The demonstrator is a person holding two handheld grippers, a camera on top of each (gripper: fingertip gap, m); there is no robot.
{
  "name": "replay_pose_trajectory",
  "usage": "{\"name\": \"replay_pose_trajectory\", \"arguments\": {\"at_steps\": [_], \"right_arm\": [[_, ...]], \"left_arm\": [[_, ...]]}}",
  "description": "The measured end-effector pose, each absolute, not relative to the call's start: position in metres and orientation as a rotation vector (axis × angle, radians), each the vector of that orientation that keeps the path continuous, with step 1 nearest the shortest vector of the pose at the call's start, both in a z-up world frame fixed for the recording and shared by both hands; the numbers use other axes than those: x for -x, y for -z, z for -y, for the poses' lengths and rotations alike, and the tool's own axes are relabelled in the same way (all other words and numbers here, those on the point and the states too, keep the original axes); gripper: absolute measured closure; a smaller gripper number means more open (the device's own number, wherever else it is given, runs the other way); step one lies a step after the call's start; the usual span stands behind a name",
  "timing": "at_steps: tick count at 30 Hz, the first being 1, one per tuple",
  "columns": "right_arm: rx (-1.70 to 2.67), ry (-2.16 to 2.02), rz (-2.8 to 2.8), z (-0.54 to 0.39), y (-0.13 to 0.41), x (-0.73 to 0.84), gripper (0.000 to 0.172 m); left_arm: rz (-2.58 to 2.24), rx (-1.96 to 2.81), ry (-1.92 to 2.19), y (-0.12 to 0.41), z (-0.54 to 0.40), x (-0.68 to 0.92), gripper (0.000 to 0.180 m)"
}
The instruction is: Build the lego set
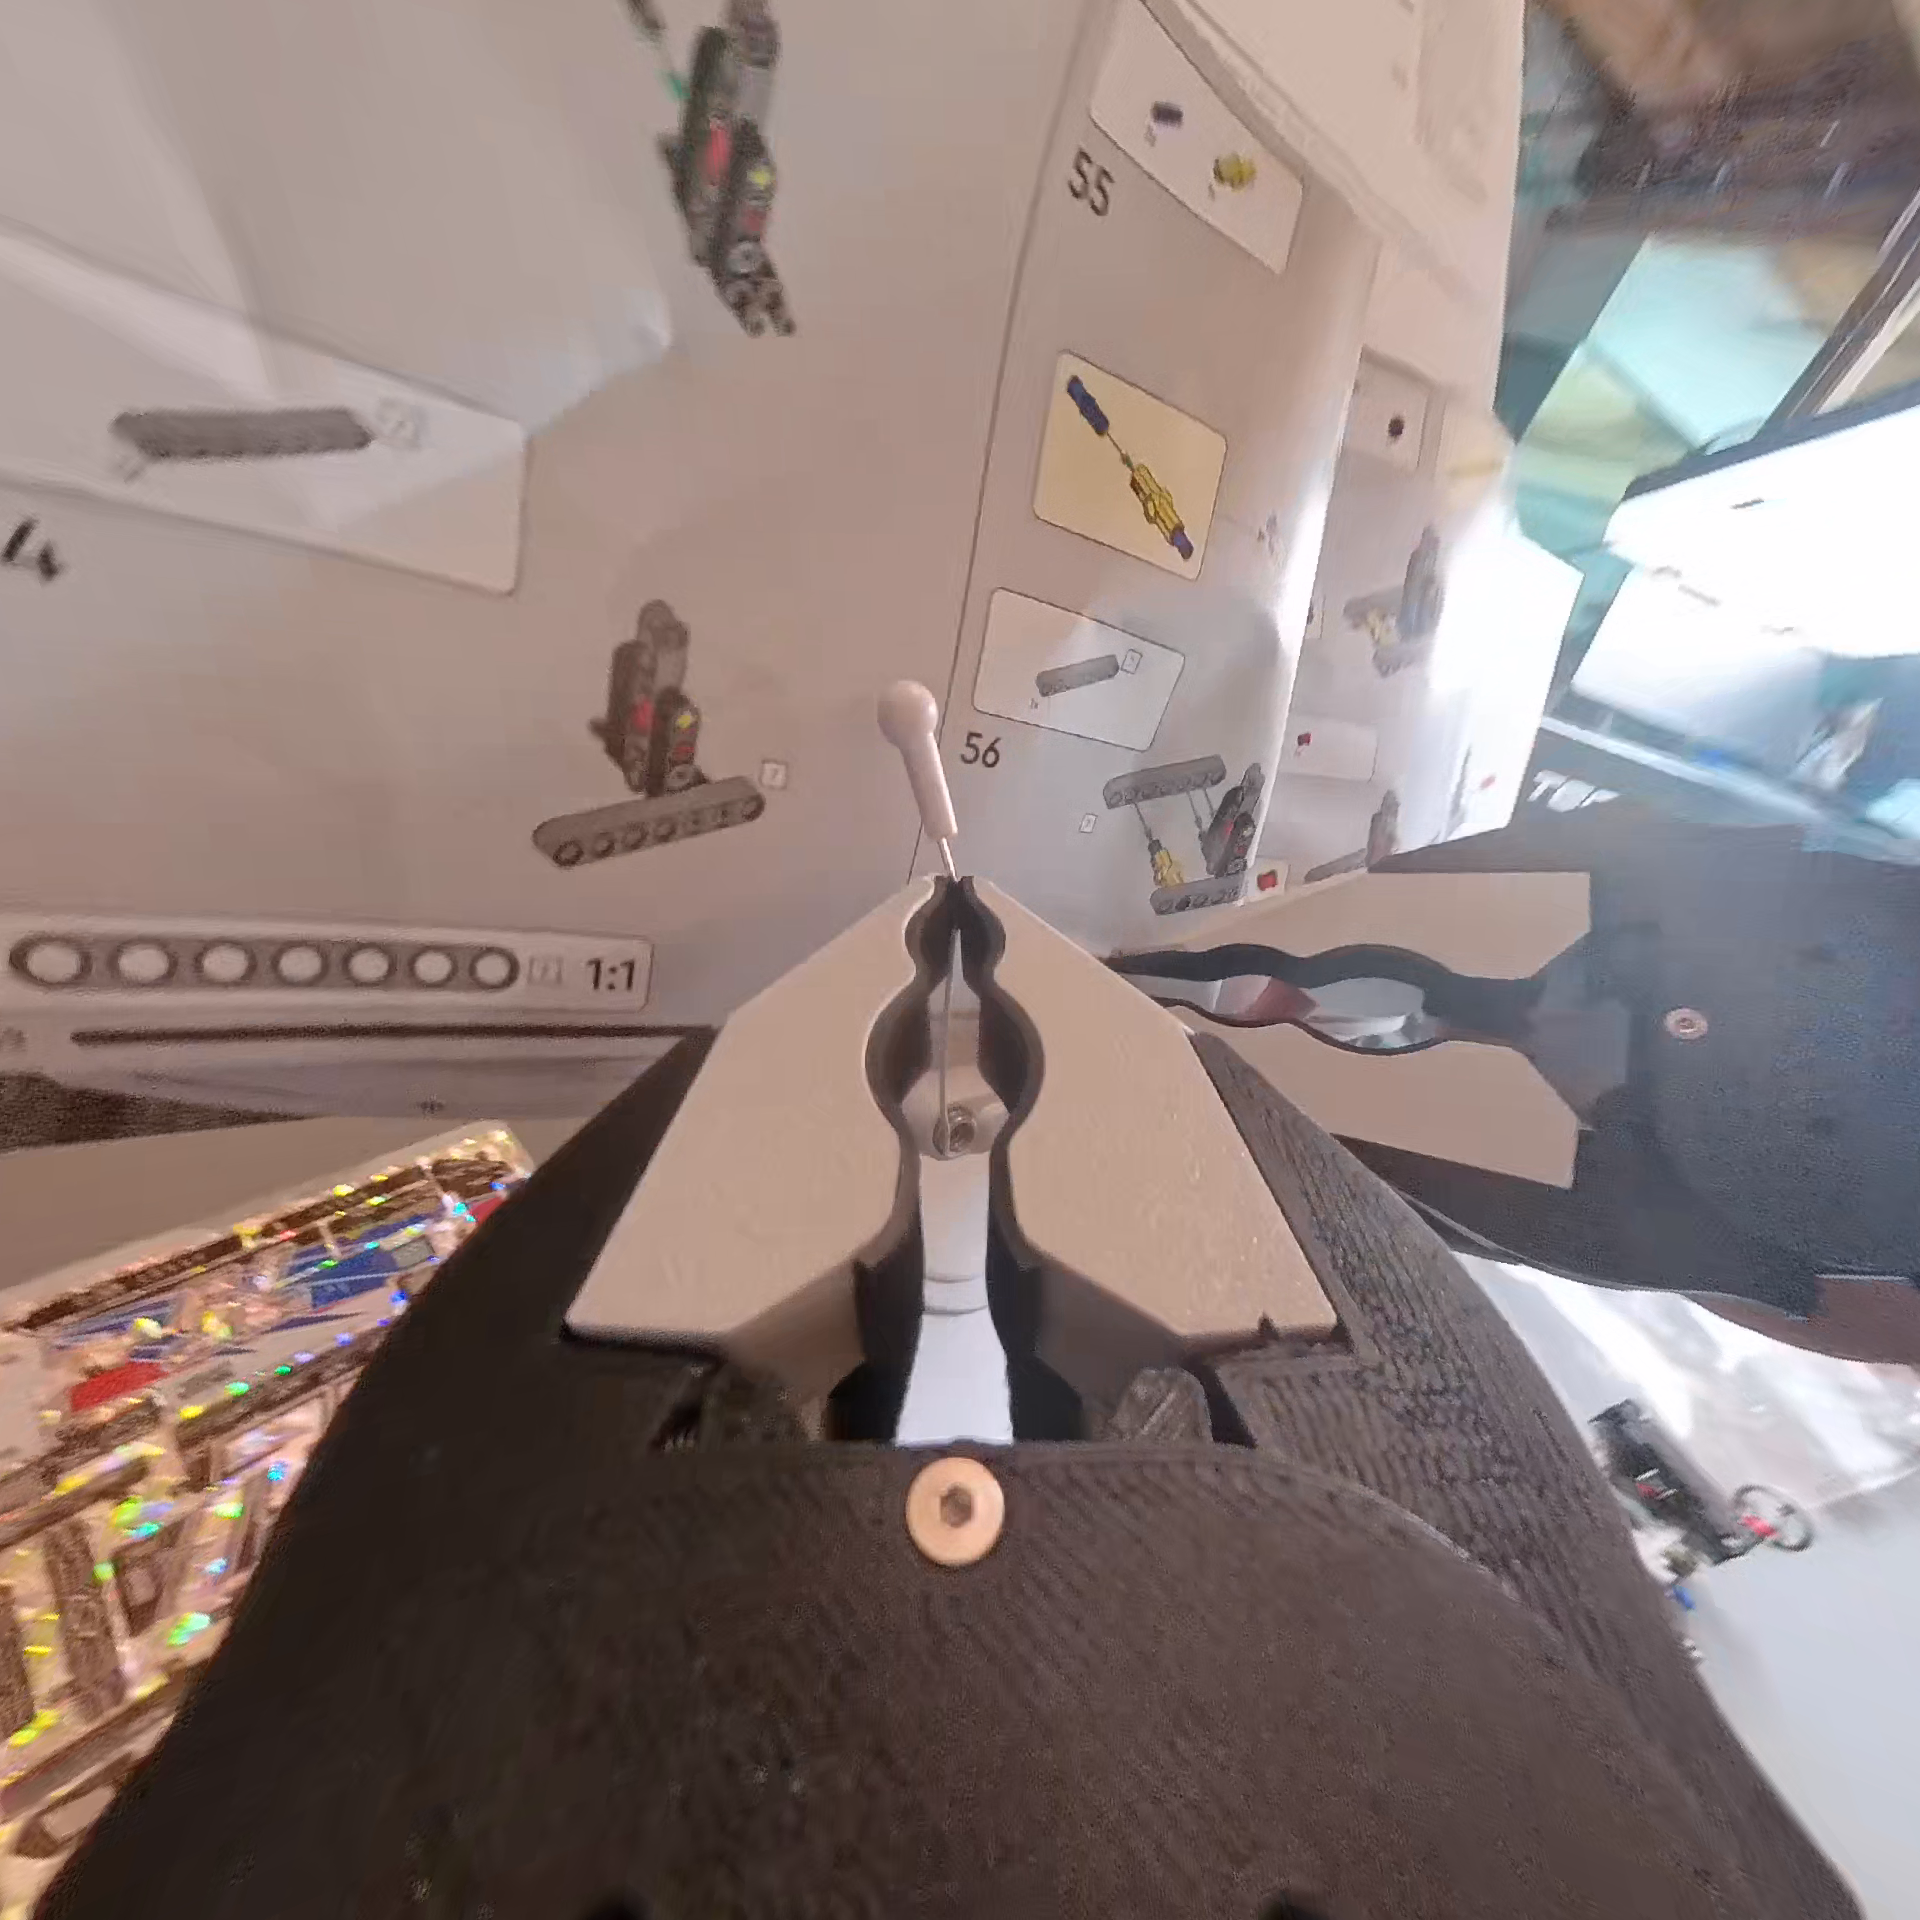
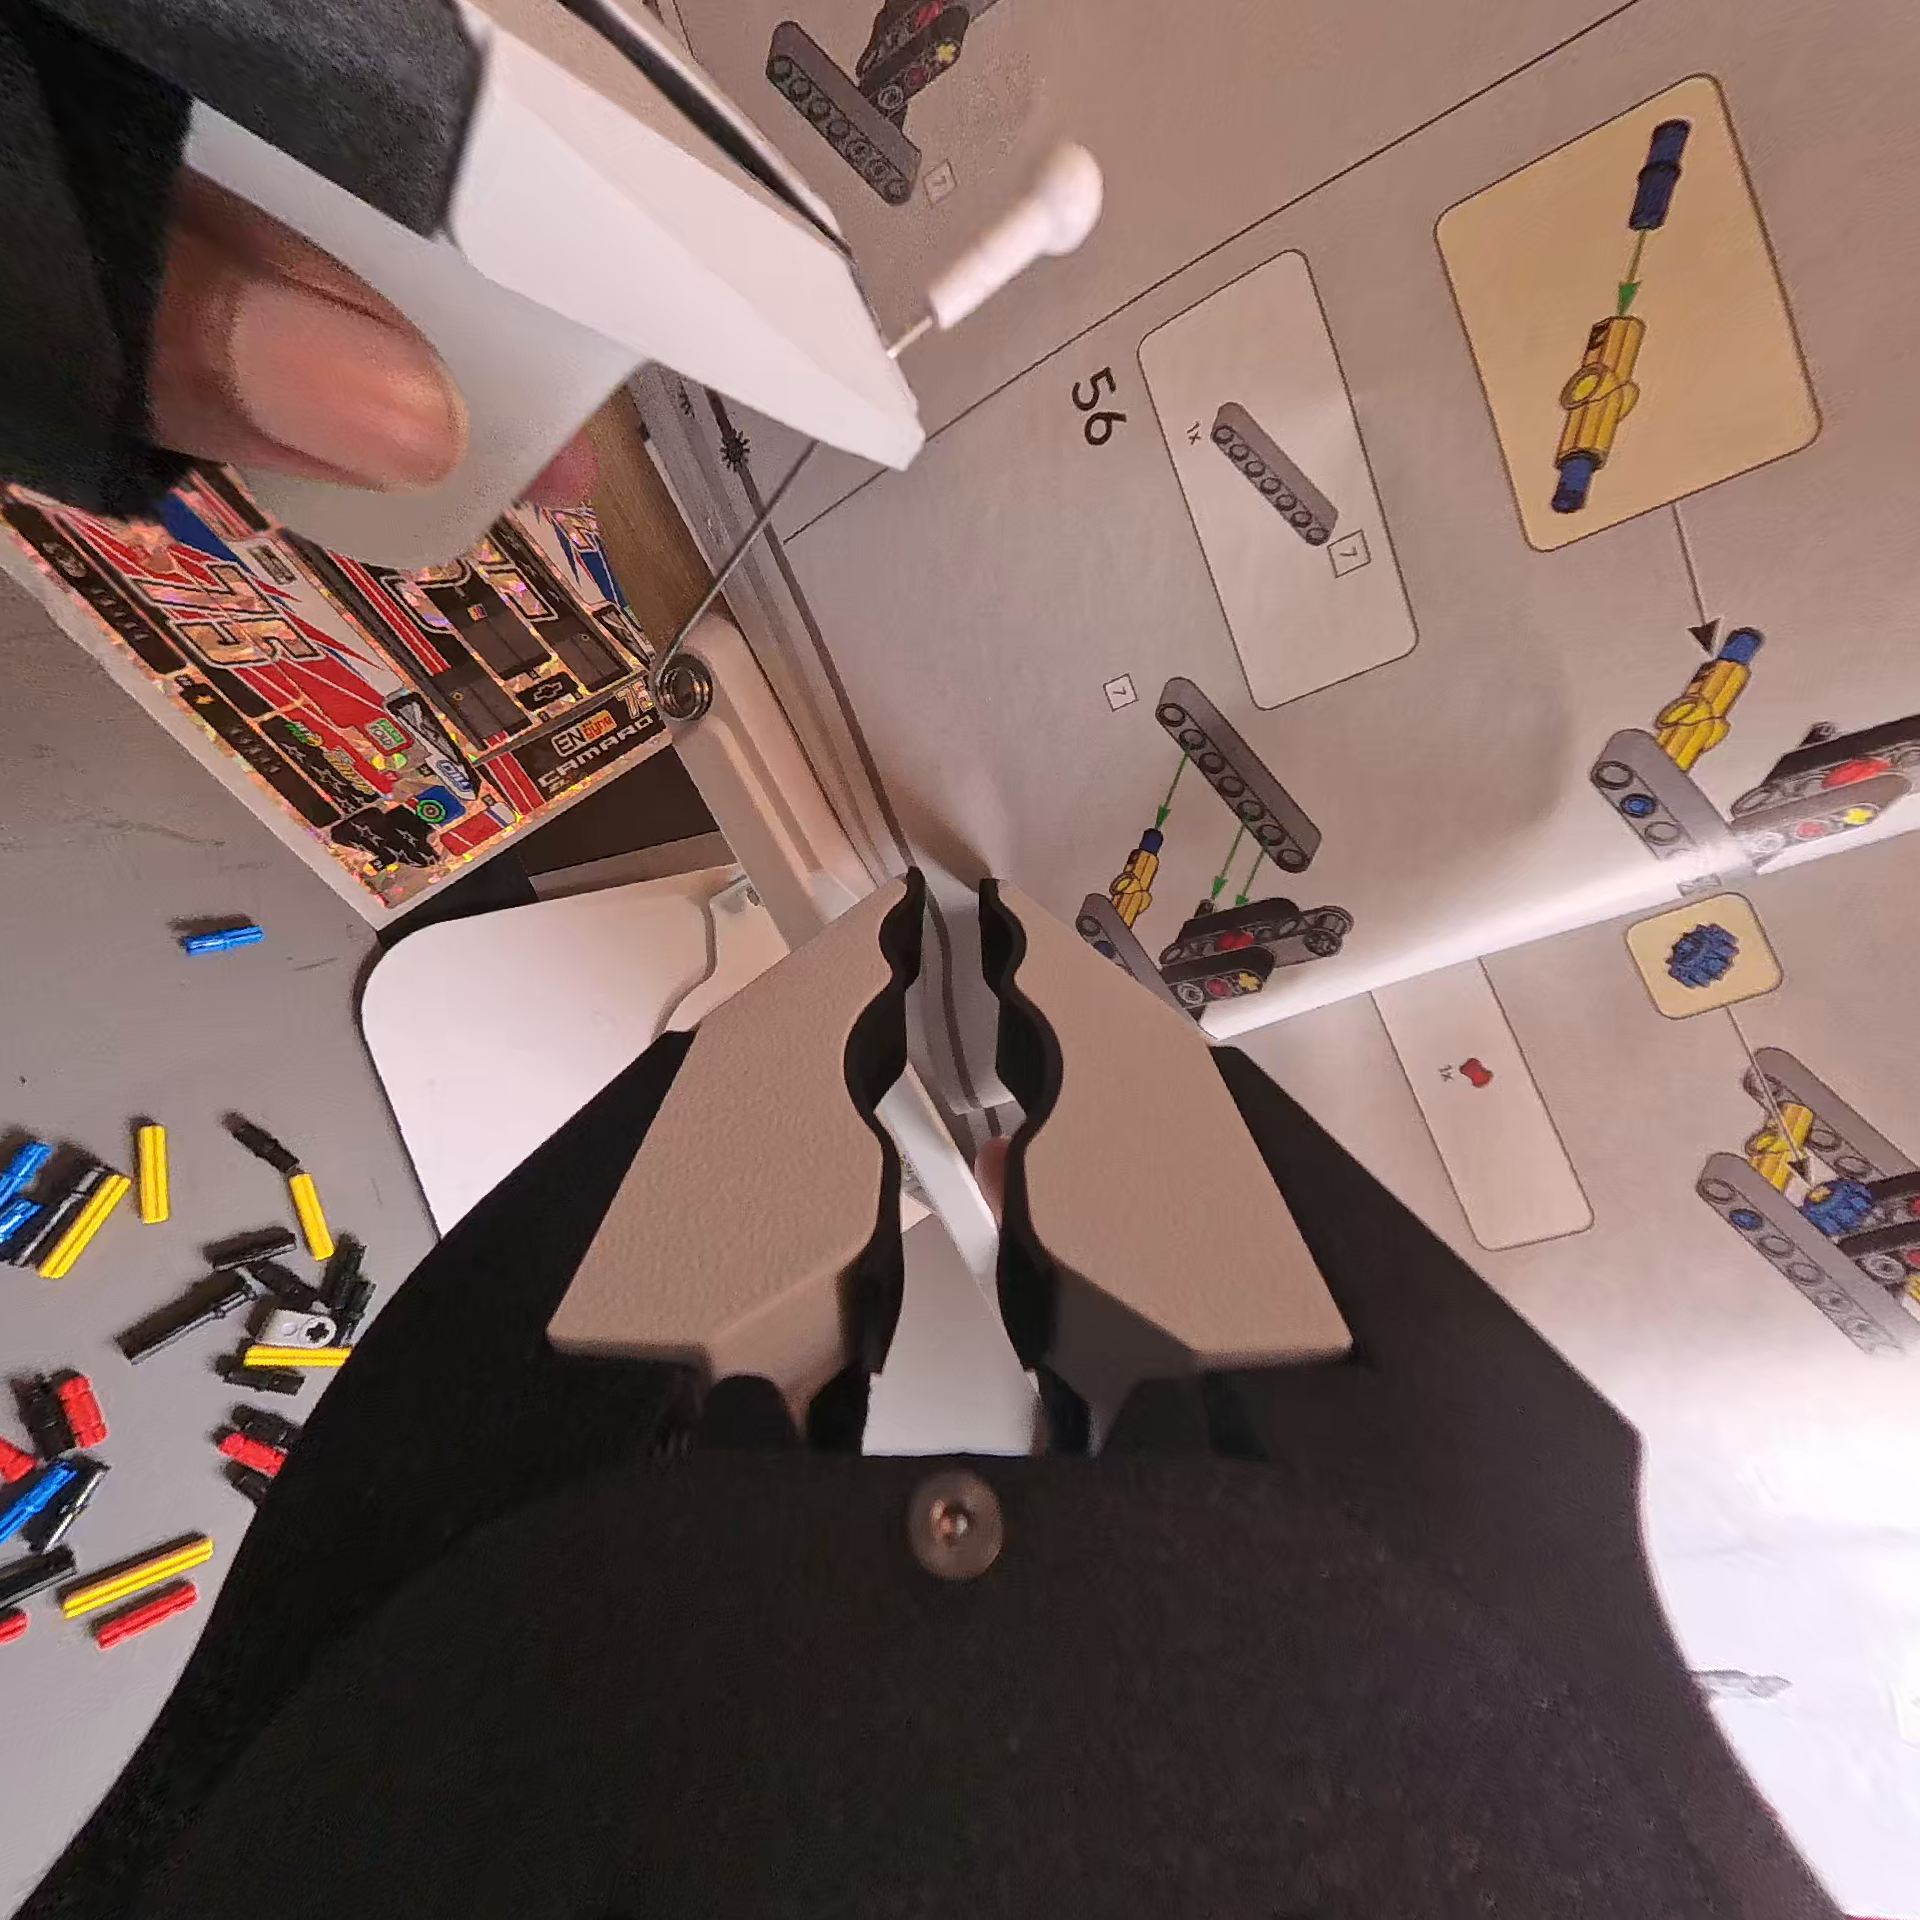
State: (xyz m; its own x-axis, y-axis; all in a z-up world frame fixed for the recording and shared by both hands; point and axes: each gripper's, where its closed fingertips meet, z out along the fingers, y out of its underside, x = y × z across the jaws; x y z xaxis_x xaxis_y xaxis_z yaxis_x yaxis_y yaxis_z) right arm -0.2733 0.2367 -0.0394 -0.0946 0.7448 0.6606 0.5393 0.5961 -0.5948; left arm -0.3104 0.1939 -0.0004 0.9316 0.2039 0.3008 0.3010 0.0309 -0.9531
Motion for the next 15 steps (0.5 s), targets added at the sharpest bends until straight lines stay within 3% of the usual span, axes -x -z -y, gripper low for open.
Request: {"name": "replay_pose_trajectory", "arguments": {"at_steps": [1,7,15], "right_arm": [[1.051,-0.242,1.765,-0.236,0.04,0.273,0.162],[1.033,-0.284,1.767,-0.229,0.038,0.267,0.154],[1.099,-0.464,1.506,-0.254,-0.01,0.246,0.149]], "left_arm": [[0.4,1.566,0.064,0.001,-0.196,0.31,0.18],[0.438,1.548,0.048,0.006,-0.196,0.316,0.18],[0.356,1.615,-0.027,0.009,-0.197,0.314,0.18]]}}
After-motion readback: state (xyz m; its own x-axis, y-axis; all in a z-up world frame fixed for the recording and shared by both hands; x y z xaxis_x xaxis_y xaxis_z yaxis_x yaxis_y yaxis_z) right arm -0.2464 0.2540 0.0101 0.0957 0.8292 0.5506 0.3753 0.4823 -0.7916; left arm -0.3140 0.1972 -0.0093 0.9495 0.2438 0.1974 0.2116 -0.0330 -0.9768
